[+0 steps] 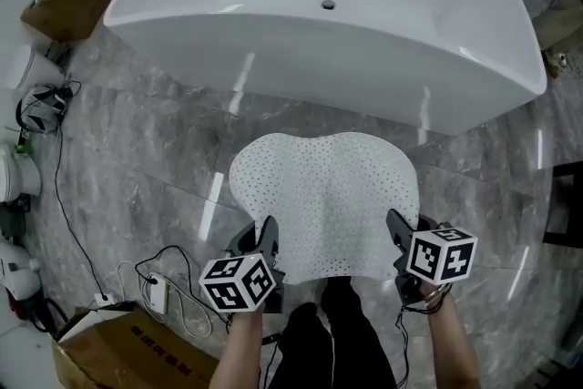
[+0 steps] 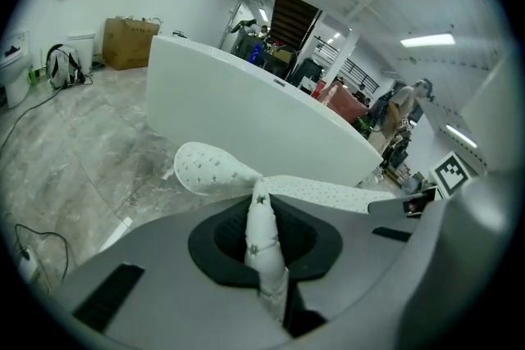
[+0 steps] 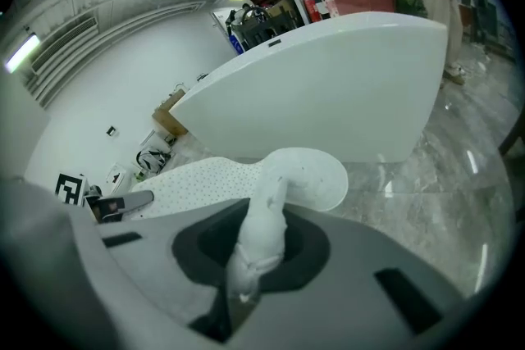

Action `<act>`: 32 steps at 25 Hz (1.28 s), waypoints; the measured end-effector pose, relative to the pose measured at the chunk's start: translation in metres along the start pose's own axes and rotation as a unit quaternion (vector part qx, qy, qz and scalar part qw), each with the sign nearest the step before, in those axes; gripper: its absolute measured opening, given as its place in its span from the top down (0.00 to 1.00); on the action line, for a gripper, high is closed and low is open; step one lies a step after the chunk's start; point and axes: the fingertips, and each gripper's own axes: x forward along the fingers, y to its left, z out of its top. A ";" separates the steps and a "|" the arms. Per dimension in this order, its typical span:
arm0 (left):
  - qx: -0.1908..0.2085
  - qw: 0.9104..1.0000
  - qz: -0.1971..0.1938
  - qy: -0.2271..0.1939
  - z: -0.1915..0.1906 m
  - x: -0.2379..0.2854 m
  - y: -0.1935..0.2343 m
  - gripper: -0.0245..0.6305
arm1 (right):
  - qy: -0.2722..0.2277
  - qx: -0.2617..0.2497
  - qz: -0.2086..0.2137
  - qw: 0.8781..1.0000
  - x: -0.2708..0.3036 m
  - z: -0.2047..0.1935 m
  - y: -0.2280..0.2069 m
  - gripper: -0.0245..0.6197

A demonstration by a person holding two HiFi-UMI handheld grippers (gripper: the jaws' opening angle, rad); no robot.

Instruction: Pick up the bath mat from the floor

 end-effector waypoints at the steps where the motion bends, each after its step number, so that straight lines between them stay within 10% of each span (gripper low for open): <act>1: -0.003 1.000 0.005 0.000 0.007 -0.011 -0.003 0.93 | 0.003 -0.008 0.001 1.000 -0.009 0.006 0.008 0.91; 32: -0.063 0.984 0.088 -0.138 0.174 -0.290 0.003 0.93 | 0.003 -0.159 0.140 0.977 -0.132 0.132 0.284 0.91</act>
